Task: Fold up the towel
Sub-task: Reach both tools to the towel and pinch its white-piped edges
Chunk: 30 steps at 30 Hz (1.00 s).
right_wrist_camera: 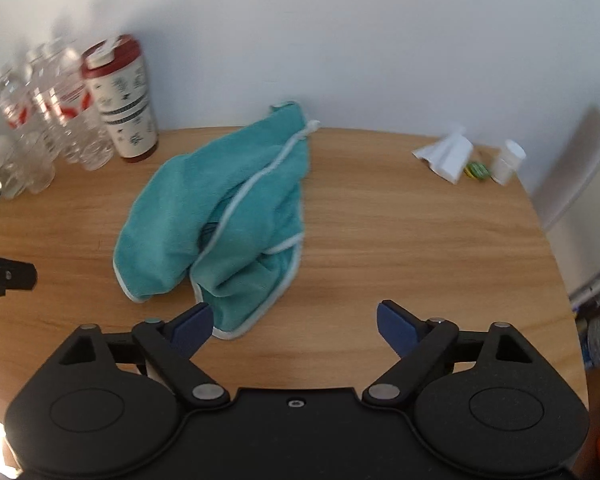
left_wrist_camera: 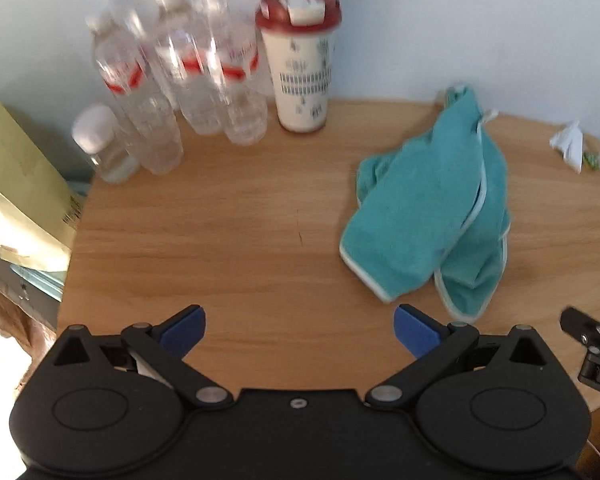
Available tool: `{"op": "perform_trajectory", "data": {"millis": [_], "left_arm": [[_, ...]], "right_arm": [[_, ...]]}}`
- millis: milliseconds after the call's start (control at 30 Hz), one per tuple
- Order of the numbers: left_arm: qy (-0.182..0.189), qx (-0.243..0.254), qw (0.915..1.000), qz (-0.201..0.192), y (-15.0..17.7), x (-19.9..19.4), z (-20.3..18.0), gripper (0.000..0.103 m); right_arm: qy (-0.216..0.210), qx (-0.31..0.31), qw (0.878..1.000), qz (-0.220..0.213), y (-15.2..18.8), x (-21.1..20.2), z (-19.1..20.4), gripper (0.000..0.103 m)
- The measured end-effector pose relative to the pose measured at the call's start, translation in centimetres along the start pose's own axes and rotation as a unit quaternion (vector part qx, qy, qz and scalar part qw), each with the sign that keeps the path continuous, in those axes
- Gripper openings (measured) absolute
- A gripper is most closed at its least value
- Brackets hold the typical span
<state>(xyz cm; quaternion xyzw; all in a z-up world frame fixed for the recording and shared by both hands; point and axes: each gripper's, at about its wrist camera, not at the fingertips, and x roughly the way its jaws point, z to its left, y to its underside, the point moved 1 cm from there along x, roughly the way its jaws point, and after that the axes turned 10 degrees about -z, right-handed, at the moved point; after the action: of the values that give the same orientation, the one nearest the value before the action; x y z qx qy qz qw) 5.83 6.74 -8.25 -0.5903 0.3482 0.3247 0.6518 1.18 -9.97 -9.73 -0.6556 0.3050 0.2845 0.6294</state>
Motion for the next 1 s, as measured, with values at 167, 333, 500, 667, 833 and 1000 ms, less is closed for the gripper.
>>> {"op": "perform_trajectory", "data": {"millis": [167, 333, 500, 667, 833, 1000], "left_arm": [[0.019, 0.015, 0.9997, 0.002, 0.7, 0.9, 1.2, 0.103], [0.039, 0.029, 0.9988, 0.003, 1.3, 1.8, 2.3, 0.103], [0.043, 0.033, 0.9985, -0.002, 1.4, 2.3, 4.2, 0.102], [0.075, 0.003, 0.9971, 0.013, 1.6, 4.2, 5.1, 0.102], [0.112, -0.016, 0.9936, -0.006, 1.1, 6.3, 3.7, 0.102], [0.143, -0.021, 0.9893, -0.023, 0.5, 8.5, 1.6, 0.102]], "right_arm": [[-0.029, -0.019, 0.999, -0.003, 0.1, 1.8, 2.1, 0.08], [-0.05, -0.054, 0.997, 0.019, 1.9, 4.7, 4.9, 0.064], [-0.054, -0.033, 0.997, 0.035, 3.4, 6.6, 5.8, 0.056], [-0.047, -0.071, 0.996, 0.02, 3.6, 7.6, 6.6, 0.056], [-0.065, -0.072, 0.995, 0.034, 3.7, 8.5, 6.2, 0.048], [-0.09, -0.093, 0.991, 0.032, 4.2, 9.5, 5.8, 0.044]]}}
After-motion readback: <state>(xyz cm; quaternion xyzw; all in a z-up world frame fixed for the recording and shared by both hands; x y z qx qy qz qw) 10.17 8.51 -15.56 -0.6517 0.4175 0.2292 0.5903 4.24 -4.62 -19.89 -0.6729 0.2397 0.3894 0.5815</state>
